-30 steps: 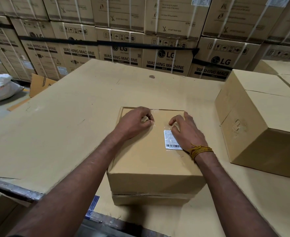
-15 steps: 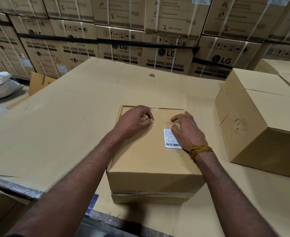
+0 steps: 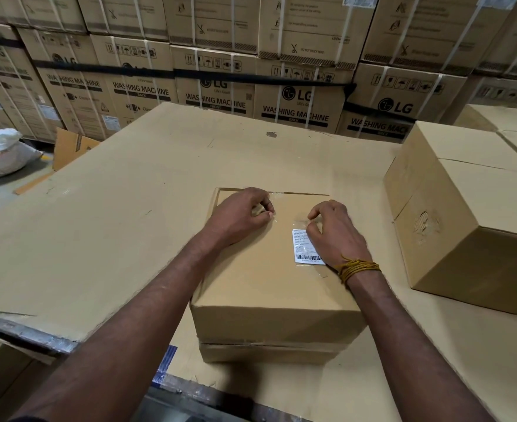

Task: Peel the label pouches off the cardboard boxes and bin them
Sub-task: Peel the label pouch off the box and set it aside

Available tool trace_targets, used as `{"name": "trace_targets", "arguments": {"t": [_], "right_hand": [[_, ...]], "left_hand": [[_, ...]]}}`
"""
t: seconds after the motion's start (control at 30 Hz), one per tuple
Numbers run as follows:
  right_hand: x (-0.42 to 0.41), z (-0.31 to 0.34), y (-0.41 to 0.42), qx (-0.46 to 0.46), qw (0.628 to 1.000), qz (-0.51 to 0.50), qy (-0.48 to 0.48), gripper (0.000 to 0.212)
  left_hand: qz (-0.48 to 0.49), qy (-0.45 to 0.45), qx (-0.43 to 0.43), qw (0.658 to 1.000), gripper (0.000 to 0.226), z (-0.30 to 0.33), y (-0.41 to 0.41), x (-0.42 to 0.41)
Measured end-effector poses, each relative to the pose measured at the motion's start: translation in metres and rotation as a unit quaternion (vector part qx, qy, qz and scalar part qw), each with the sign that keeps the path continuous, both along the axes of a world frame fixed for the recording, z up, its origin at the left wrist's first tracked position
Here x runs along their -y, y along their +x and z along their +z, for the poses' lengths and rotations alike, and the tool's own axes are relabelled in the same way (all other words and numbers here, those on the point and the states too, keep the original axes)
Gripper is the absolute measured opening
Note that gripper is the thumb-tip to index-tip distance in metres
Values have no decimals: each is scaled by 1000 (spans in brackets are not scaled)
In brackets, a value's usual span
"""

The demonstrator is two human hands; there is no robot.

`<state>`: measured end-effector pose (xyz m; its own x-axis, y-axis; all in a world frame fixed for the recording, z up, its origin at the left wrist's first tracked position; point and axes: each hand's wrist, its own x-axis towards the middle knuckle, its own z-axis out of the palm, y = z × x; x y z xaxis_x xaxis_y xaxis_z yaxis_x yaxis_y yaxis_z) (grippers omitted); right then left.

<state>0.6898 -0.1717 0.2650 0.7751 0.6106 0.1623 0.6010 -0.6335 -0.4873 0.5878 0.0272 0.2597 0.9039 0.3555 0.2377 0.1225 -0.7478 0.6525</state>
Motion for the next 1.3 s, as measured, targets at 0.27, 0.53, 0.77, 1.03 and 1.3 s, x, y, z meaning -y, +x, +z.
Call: {"name": "trace_targets", "arguments": {"t": [0.27,0.53,0.77,1.03,1.3], "right_hand": [[0,4,-2,-10,1000,19,-2,22],[1,5,-1,-5,1000,25,-17,33],[3,1,1,-8,1000,8,24,28],[7,4,-1,-18,998,8,62,23],[6,4,-1,-24,997,14,69,18]], "left_hand": [[-1,5,2,1000,8,0,0,-1],[-4,3,2,1000,6,1,0,0],[-12,-9,5,1000,7,3,-1,2],[-7,-10,6,1000,6,3,-2,2],[-2,-11,3,1000,12,2,-2,1]]}}
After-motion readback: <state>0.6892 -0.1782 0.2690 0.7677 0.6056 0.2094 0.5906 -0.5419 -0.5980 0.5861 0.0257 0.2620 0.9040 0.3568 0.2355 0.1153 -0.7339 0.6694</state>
